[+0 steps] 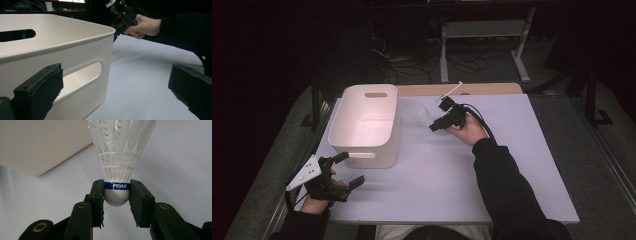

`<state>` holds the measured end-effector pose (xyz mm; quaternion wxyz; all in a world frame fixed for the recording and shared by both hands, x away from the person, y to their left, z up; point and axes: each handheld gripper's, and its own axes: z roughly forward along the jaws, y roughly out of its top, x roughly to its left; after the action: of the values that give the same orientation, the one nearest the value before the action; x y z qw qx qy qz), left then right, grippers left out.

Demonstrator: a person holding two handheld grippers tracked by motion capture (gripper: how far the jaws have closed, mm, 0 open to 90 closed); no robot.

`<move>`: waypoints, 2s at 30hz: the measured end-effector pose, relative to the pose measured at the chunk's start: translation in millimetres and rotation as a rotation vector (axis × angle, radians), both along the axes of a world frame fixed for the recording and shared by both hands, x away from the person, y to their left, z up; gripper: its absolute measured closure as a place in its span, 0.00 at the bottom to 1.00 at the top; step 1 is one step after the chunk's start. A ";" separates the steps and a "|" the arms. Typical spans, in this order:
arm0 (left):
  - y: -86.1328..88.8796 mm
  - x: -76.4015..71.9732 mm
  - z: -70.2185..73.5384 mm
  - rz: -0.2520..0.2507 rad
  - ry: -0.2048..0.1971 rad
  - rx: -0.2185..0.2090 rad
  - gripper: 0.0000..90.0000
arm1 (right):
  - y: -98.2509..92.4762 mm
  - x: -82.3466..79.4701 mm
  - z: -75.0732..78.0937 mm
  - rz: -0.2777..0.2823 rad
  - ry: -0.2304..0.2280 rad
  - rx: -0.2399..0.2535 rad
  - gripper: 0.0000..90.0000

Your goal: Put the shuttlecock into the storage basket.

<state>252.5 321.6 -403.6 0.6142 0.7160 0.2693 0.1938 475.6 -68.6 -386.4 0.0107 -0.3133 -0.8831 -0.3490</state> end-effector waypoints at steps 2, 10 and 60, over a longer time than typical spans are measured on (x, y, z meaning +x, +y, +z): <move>-0.1 0.0 0.0 0.000 0.000 0.000 0.00 | -0.4 -0.6 2.0 0.000 -0.003 0.001 0.71; -0.2 0.0 0.0 0.001 0.000 0.000 0.00 | -2.9 -3.9 14.2 0.004 -0.029 0.015 0.71; -0.6 -0.1 0.0 0.001 -0.001 0.001 0.00 | 11.8 -27.9 75.4 0.084 -0.128 0.034 0.71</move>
<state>252.4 321.0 -403.6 0.6140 0.7160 0.2691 0.1946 447.7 -56.8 -311.0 -0.0258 -0.2526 -0.8884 -0.3824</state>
